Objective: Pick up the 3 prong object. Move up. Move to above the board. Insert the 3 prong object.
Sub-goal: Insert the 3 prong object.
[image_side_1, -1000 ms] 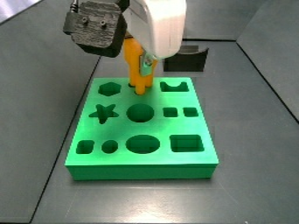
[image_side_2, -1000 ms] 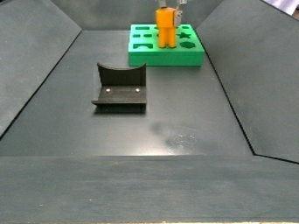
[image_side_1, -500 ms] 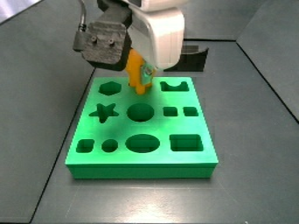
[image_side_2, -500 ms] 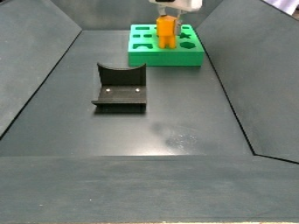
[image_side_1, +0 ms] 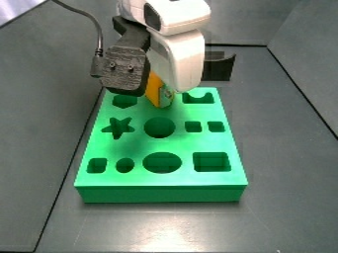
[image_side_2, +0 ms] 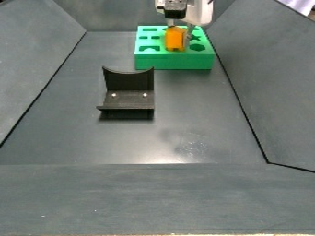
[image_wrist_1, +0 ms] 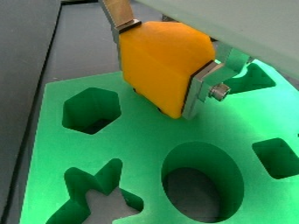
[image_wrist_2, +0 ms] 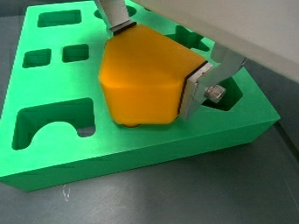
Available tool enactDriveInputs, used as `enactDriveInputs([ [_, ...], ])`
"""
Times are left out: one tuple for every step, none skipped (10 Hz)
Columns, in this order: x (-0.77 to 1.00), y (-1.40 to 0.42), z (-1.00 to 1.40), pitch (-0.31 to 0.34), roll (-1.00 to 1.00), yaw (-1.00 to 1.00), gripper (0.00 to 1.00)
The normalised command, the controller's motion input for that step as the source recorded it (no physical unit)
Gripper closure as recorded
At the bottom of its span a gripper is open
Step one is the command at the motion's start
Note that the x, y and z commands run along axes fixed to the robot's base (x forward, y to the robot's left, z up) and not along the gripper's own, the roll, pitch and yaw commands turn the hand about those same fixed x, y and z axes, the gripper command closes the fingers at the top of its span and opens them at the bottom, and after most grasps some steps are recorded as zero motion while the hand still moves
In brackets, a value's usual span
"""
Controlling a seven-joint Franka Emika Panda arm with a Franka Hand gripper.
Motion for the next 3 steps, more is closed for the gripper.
enactDriveInputs([
  [0.0,0.0,-0.25,-0.039,0.0,0.03,1.0],
  [0.0,0.0,0.0,-0.009,0.0,0.0,1.0],
  [0.0,0.0,0.0,0.0,0.0,0.0,1.0],
])
